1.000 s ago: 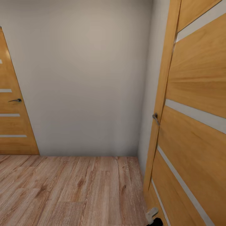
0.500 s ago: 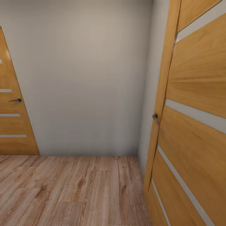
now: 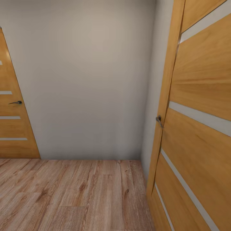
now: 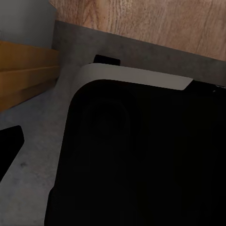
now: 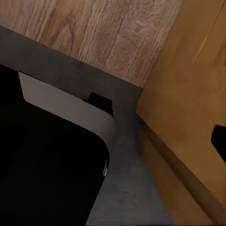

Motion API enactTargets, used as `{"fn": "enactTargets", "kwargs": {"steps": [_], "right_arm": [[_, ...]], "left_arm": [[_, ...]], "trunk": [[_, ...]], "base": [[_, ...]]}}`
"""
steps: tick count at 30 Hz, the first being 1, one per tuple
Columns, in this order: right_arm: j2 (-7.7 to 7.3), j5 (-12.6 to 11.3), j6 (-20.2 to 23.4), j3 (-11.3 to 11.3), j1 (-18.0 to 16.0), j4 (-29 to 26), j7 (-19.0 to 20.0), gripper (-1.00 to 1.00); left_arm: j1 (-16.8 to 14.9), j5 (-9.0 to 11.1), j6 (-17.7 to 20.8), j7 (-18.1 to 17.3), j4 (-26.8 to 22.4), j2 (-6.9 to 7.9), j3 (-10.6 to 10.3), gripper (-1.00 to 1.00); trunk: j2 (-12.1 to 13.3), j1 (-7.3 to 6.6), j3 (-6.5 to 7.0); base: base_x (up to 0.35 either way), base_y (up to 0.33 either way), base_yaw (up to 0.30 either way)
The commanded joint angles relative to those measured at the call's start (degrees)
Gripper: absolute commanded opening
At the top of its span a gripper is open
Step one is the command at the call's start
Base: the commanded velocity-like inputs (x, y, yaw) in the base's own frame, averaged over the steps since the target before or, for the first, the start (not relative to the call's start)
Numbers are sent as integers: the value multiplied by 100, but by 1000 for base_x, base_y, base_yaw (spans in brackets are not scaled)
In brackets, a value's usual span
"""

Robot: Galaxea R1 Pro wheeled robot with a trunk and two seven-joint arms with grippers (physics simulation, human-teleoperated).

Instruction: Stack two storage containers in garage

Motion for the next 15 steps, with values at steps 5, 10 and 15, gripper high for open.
{"fn": "enactTargets", "kwargs": {"steps": [5, 10, 15], "right_arm": [[-13, -28, -37, 38, 11, 20, 128, 100], [-12, -20, -30, 37, 13, 20, 149, 100], [-24, -15, -11, 34, 12, 23, 153, 100]], "left_arm": [[-1, 30, -11, 4, -2, -2, 1, 100], [-1, 27, -11, 4, -2, -8, 1, 100], [-1, 24, -11, 4, -2, -10, 1, 100]], "trunk": [[-3, 0, -6], [-3, 0, -6], [-3, 0, -6]], "base": [[0, 0, 0], [0, 0, 0], [0, 0, 0]]}}
